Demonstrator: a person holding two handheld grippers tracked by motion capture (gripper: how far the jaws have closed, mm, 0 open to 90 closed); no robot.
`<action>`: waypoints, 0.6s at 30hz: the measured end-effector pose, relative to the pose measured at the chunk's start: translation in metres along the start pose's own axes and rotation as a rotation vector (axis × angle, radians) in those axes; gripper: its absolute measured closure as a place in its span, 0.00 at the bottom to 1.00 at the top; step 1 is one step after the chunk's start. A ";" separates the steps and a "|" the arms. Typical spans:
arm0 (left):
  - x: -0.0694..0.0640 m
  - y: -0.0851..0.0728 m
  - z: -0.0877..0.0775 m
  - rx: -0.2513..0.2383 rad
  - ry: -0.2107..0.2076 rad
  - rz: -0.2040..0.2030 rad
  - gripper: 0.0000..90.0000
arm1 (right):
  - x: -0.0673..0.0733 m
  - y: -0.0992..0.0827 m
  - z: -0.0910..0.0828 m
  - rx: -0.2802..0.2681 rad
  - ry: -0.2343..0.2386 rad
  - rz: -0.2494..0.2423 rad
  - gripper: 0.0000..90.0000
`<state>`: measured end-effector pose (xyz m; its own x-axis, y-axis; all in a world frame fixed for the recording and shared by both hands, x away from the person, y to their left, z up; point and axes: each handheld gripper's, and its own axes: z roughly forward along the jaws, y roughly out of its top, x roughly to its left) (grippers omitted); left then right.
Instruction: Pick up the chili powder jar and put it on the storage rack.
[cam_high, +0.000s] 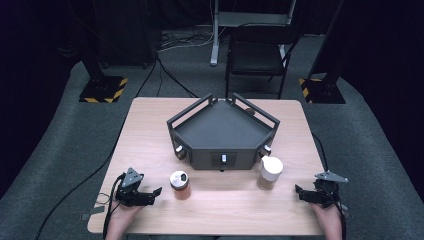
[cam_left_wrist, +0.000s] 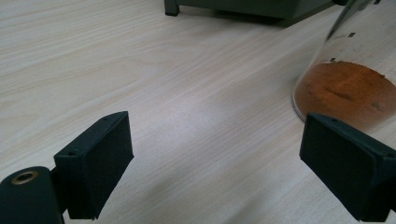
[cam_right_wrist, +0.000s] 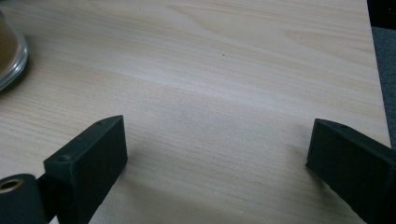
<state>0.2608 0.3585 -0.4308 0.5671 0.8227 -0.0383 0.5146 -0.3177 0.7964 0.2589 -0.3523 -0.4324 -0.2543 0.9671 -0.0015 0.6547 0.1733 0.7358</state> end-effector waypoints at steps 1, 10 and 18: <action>0.000 0.000 0.000 0.001 -0.003 0.003 0.10 | 0.000 0.000 0.000 0.000 0.000 0.000 0.04; 0.002 0.002 0.001 0.004 -0.041 0.027 0.10 | 0.000 0.000 0.000 0.000 0.000 0.000 0.04; 0.002 0.004 0.002 0.006 -0.068 0.047 0.10 | 0.000 0.000 0.000 0.000 0.000 0.000 0.04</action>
<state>0.2656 0.3580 -0.4287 0.6327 0.7732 -0.0418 0.4899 -0.3579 0.7949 0.2589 -0.3523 -0.4324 -0.2543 0.9671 -0.0015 0.6546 0.1733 0.7358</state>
